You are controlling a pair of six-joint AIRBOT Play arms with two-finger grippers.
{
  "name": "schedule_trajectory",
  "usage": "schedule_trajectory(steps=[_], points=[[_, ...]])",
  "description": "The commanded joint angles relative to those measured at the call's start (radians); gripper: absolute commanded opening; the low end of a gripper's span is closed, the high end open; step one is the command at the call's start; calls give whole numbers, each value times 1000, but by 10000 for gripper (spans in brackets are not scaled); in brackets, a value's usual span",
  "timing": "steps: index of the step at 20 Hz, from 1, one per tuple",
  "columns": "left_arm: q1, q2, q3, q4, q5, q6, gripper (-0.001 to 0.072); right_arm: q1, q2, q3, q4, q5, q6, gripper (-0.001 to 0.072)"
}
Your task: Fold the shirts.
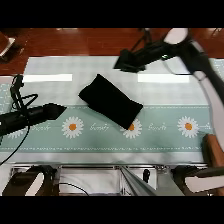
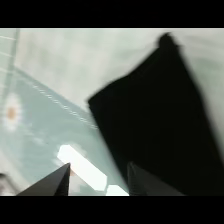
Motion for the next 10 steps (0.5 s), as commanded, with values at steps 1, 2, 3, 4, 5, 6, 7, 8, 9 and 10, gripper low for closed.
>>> schedule_trajectory(steps=[1,2,3,4,5,6,7,8,9,10], points=[[0,1,0,0,32,0,15,-70,324,-192,-544,42,139,414],[0,1,0,0,32,0,15,-60,462,-346,-712,-58,242,414],[0,1,0,0,32,0,14,-57,600,-520,-807,-158,352,414],[0,1,0,0,32,0,14,-59,721,-682,-844,-234,451,414],[0,1,-1,0,32,0,14,-60,833,-846,-874,-289,563,414],[0,1,-3,0,32,-1,15,-66,914,-980,-867,-327,656,414],[0,0,-7,0,33,-1,14,-76,974,-1102,-824,-366,725,414],[0,1,-13,0,32,-1,15,-85,1003,-1192,-746,-408,748,414],[0,0,-20,0,32,-9,14,-87,1003,-1266,-635,-460,739,414],[0,0,-26,0,32,-10,15,-87,984,-1315,-519,-512,700,414]])
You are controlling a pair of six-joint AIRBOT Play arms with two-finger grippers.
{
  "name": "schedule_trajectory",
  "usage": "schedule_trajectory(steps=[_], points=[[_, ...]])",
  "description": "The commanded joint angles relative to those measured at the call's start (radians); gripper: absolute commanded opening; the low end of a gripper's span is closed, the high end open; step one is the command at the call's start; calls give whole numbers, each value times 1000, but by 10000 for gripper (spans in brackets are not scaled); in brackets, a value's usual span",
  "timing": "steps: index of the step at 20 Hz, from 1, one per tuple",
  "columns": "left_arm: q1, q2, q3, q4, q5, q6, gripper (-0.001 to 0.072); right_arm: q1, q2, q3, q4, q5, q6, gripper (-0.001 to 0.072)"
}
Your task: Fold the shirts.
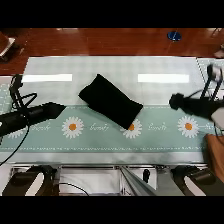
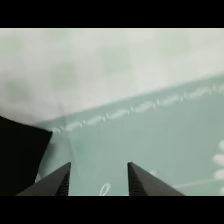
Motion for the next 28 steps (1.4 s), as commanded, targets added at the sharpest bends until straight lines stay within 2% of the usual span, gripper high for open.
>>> schedule_trajectory(steps=[1,4,7,9,14,19,20,22,23,26,28], points=[[0,0,-18,0,2,-13,15,-11,61,-280,285,-211,25,414],[0,-7,-21,0,2,-15,15,-11,-108,-285,659,-285,-274,414],[0,-27,-21,0,2,-15,15,-8,-294,-265,1021,-297,-586,414],[0,-39,-21,0,2,-15,15,4,-404,-211,1125,-269,-698,414],[0,-47,-21,0,2,-15,15,40,-638,-42,1123,-198,-741,414],[0,-47,-21,0,2,-15,15,40,-755,79,1124,-166,-771,399],[0,-47,-21,0,2,-15,15,40,-767,106,1124,-155,-797,349],[0,-47,-21,0,2,-15,15,41,-778,166,1128,-126,-890,97],[0,-47,-21,0,2,-15,15,40,-778,199,1128,-98,-943,23],[0,-47,-21,0,2,-15,15,40,-777,321,1090,11,-948,22],[0,-47,-21,0,2,-15,15,39,-756,416,1020,72,-909,22]])
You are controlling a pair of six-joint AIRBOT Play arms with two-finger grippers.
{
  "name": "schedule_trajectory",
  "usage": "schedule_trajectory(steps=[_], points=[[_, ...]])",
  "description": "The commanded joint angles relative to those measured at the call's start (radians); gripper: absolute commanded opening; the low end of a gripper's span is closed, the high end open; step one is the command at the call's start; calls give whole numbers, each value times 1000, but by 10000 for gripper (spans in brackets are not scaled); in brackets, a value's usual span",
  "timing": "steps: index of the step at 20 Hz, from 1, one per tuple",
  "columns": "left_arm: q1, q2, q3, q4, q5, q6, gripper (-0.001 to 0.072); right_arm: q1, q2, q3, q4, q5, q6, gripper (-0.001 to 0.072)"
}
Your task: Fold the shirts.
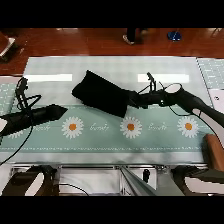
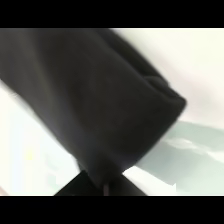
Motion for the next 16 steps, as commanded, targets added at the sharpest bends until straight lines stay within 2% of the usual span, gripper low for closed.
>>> schedule_trajectory(steps=[1,2,4,6,11,16], points=[[0,-1,0,0,0,0,15,0,34,163,-132,114,47,22],[0,-1,0,0,-2,-1,15,-3,67,216,-219,121,101,22],[0,-1,0,-64,-16,-78,15,-33,142,307,-346,134,197,22],[0,-1,0,-140,-11,-39,15,-97,213,396,-394,178,244,22],[0,-1,0,-145,-7,14,15,-319,342,610,-522,420,359,21],[0,-1,0,-146,-4,37,15,-702,456,689,-529,599,383,21]])
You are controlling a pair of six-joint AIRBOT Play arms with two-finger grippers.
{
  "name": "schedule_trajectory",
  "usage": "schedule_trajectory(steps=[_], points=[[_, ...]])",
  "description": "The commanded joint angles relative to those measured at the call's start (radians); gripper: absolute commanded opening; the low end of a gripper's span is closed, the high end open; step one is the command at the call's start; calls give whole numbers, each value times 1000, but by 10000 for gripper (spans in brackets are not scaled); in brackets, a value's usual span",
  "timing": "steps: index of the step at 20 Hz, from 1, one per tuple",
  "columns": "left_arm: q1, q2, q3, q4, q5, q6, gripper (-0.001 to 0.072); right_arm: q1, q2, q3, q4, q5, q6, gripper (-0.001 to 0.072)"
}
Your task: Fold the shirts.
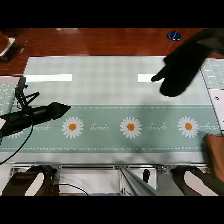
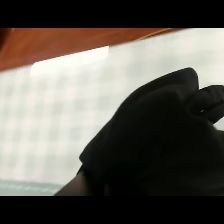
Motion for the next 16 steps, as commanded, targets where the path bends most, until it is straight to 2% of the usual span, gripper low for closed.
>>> schedule_trajectory(steps=[1,5,10,14,16], points=[[0,-1,0,-4,2,28,15,-278,76,47,-37,181,27,21],[0,-1,0,-4,2,44,15,-570,89,45,-99,398,-21,21],[0,-5,0,-4,3,54,15,-762,111,-8,-209,519,-32,21],[0,-5,0,-4,10,73,15,-856,229,-199,-446,519,-13,21],[0,-5,0,-4,15,73,15,-890,306,-312,-631,518,15,21]])
